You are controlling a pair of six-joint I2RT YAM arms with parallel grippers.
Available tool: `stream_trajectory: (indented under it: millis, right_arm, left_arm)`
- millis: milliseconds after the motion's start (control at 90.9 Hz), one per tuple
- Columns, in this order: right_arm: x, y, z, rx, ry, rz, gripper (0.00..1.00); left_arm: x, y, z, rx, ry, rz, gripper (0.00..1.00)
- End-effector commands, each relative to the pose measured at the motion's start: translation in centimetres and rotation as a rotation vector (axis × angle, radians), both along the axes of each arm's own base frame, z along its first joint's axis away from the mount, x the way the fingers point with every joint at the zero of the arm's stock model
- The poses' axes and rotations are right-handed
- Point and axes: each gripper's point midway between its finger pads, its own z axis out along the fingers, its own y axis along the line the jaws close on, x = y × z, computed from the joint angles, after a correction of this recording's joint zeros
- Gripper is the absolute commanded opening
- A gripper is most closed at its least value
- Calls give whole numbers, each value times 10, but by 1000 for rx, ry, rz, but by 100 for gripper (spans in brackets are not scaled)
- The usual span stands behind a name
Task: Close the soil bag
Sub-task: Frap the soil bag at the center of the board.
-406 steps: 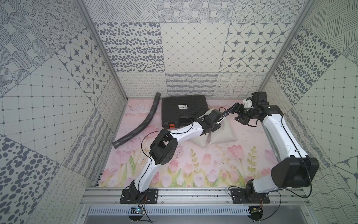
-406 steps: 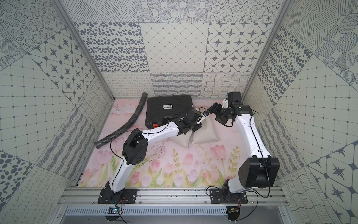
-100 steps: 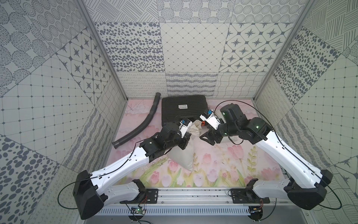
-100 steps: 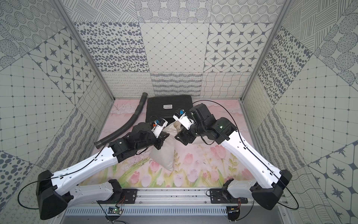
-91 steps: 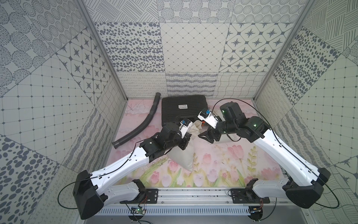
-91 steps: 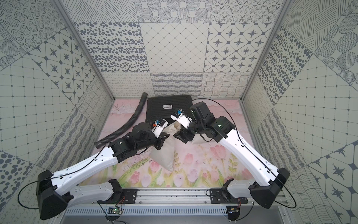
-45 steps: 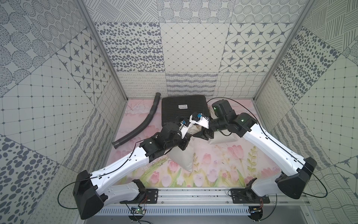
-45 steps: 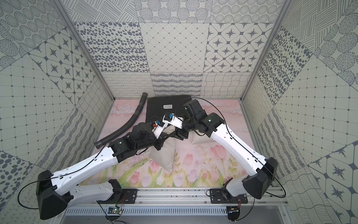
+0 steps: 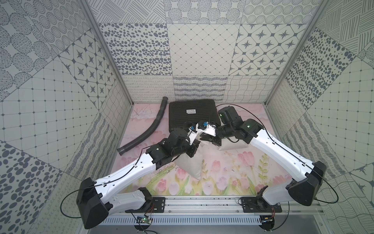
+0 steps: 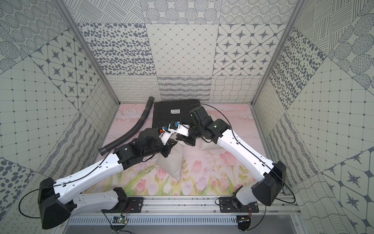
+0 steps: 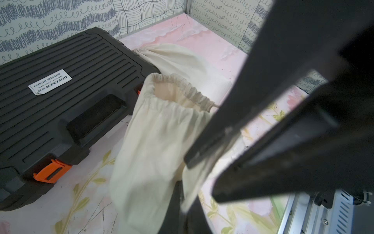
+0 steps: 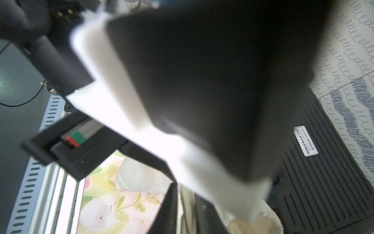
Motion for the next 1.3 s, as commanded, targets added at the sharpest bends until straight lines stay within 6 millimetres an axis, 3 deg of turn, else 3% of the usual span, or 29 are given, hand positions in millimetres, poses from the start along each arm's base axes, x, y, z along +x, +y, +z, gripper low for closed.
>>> stream_trajectory:
  millis: [0,220,286,440,583,649,715,792,869,902,979,1012,1144,1287]
  right_arm:
    - [8,3,10,44,-44,-51,0]
    - [28,-6,44,194,-101,-245,0]
    - [33,-13,64,300,-109,-342,0]
    - [38,-41,147,627,-122,-549,0]
    - [34,-53,212,815,-98,-616,0]
    - [34,-60,237,877,-116,-649,0]
    - [33,-60,257,918,-123,-645,0]
    - [29,-52,274,948,-119,-622,0]
    - [27,-40,280,957,-104,-603,0]
    - [25,-35,282,960,-101,-593,0]
    - [21,-27,287,967,-91,-575,0]
    - [19,-25,290,969,-84,-568,0]
    - [15,-22,296,971,-64,-566,0]
    - [16,-20,304,964,-67,-571,0]
  left_arm:
    - [8,-8,28,-73,-86,-3,0]
    - [9,-3,31,-75,-96,23,0]
    - [9,1,32,-77,-101,39,0]
    - [6,11,32,-73,-102,70,0]
    - [3,24,35,-73,-118,111,0]
    - [2,31,38,-82,-129,134,10]
    - [2,38,41,-95,-133,159,27]
    - [1,45,48,-112,-145,179,29]
    - [0,51,54,-129,-156,202,38]
    - [0,54,59,-142,-165,214,49]
    - [-5,61,77,-191,-203,229,86]
    - [-6,63,87,-210,-229,231,94]
    - [-4,61,132,-255,-345,209,96]
    - [16,34,170,-278,-425,157,96]
